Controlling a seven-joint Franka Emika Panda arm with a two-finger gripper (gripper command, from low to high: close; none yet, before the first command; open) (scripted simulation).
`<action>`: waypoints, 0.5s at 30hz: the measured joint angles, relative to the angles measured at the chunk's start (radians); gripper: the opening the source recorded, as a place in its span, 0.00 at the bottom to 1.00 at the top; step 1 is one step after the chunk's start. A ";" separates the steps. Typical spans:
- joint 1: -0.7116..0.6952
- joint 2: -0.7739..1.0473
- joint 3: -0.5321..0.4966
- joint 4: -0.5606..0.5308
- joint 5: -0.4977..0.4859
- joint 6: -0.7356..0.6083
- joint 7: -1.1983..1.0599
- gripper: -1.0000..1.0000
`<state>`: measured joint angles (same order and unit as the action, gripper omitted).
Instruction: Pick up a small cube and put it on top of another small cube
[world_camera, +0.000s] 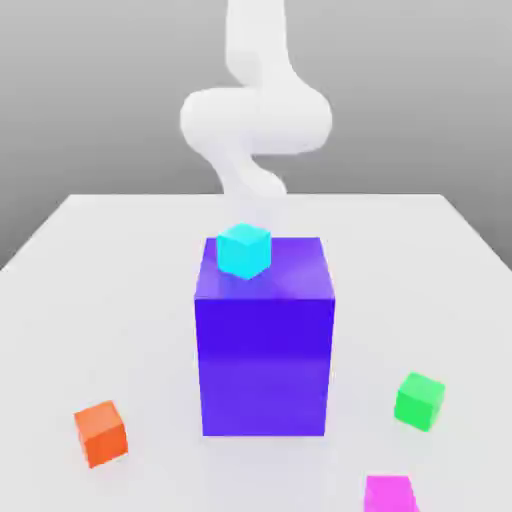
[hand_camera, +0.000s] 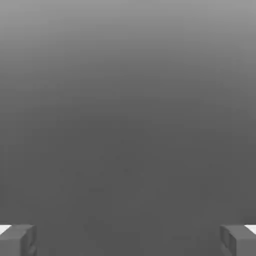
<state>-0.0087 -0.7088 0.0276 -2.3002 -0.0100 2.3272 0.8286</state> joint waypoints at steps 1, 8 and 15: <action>-0.003 0.039 0.012 0.000 -0.005 0.012 0.013 0.50; -0.021 0.295 0.088 -0.001 -0.046 0.089 0.102 0.50; -0.019 0.550 0.147 -0.001 -0.101 0.164 0.202 0.50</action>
<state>-0.0281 -0.1591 0.1749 -2.3009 -0.1113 2.4910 1.0303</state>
